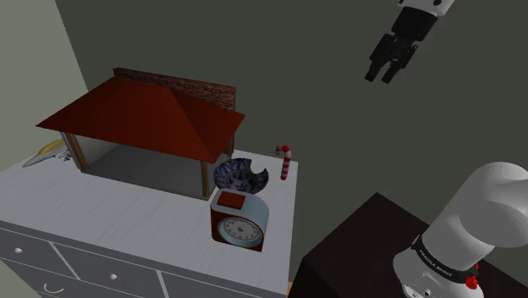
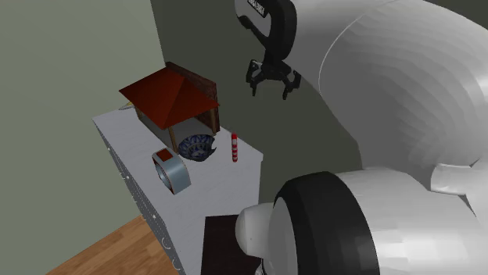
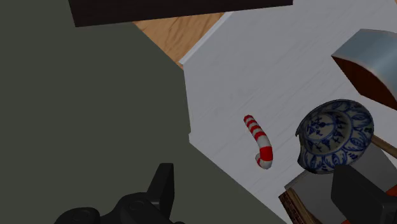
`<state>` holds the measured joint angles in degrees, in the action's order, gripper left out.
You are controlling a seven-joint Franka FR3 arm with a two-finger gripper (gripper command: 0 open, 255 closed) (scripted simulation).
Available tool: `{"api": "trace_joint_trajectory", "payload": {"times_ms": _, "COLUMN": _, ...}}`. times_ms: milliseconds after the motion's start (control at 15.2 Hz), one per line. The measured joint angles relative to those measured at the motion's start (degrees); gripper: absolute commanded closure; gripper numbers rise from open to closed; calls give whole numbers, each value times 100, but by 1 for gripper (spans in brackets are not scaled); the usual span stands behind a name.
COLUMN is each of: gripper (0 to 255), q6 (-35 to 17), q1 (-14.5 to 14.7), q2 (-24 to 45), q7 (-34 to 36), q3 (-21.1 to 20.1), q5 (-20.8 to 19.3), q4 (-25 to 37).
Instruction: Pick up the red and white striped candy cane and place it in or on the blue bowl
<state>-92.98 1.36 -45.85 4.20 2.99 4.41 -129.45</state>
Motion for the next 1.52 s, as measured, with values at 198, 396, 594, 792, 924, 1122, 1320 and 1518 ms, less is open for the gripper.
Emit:
{"api": "trace_joint_trajectory", "payload": {"times_ms": 198, "gripper": 0, "q6": -173, "q1": 3, "q2": 90, "q7": 51, "q3": -52, "q5": 12, "q4": -85}}
{"api": "trace_joint_trajectory", "payload": {"times_ms": 396, "gripper": 0, "q6": -750, "q1": 38, "q2": 378, "q7": 247, "q3": -264, "q5": 88, "q4": -372}}
{"api": "trace_joint_trajectory", "payload": {"times_ms": 594, "gripper": 0, "q6": -1291, "q1": 59, "q2": 676, "q7": 411, "q3": -435, "q5": 128, "q4": -608}}
{"api": "trace_joint_trajectory", "payload": {"times_ms": 792, "gripper": 0, "q6": -1865, "q1": 72, "q2": 1069, "q7": 564, "q3": -592, "q5": 153, "q4": -786}}
{"api": "trace_joint_trajectory", "payload": {"times_ms": 924, "gripper": 0, "q6": -2206, "q1": 77, "q2": 1361, "q7": 678, "q3": -699, "q5": 157, "q4": -832}}
{"api": "trace_joint_trajectory", "payload": {"times_ms": 1122, "gripper": 0, "q6": -2796, "q1": 73, "q2": 1904, "q7": 844, "q3": -850, "q5": 139, "q4": -881}}
{"api": "trace_joint_trajectory", "payload": {"times_ms": 1320, "gripper": 0, "q6": -3341, "q1": 77, "q2": 2480, "q7": 1078, "q3": -1030, "q5": 86, "q4": -849}}
{"api": "trace_joint_trajectory", "payload": {"times_ms": 1518, "gripper": 0, "q6": -3829, "q1": 48, "q2": 3083, "q7": 1285, "q3": -1158, "q5": -26, "q4": -740}}
